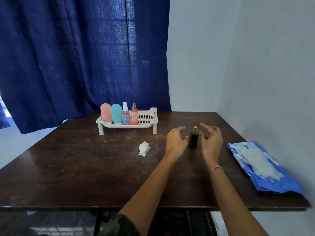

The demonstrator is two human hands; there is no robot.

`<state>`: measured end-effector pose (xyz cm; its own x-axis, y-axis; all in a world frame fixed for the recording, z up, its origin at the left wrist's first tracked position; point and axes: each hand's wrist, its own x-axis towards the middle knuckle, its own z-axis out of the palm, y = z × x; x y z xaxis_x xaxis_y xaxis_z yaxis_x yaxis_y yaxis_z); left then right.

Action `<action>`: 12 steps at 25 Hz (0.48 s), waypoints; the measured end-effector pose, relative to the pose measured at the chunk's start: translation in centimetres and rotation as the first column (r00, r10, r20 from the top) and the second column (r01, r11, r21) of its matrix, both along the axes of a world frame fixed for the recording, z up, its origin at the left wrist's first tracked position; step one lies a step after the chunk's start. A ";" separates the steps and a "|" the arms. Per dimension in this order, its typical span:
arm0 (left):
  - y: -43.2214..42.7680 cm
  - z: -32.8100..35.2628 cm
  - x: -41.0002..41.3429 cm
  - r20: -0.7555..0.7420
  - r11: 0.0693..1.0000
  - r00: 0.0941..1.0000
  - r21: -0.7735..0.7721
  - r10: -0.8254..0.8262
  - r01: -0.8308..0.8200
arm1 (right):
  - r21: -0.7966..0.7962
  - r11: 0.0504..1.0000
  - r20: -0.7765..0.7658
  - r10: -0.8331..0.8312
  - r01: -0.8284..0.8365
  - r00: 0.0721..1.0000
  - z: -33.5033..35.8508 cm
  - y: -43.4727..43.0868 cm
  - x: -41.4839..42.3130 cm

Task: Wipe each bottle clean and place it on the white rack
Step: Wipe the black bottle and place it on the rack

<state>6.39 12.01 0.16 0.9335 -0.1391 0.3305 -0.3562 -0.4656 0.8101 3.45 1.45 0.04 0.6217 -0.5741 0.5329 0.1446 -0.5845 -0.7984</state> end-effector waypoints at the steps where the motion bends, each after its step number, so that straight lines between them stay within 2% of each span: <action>1: -0.6 -0.4 0.3 -0.022 0.999 1.000 0.026 -0.018 0.019 | 0.034 0.999 -0.025 -0.016 0.017 1.000 -0.9 -0.6 0.2; 4: -2.3 -1.4 1.2 -0.064 0.995 0.997 0.085 -0.046 0.051 | 0.093 0.995 -0.131 -0.017 0.029 0.991 -2.8 -1.5 0.8; 12: -3.6 -3.1 3.3 -0.079 0.999 0.997 -0.043 -0.022 0.019 | 0.121 0.991 -0.227 0.082 -0.055 0.970 -4.6 -1.9 1.6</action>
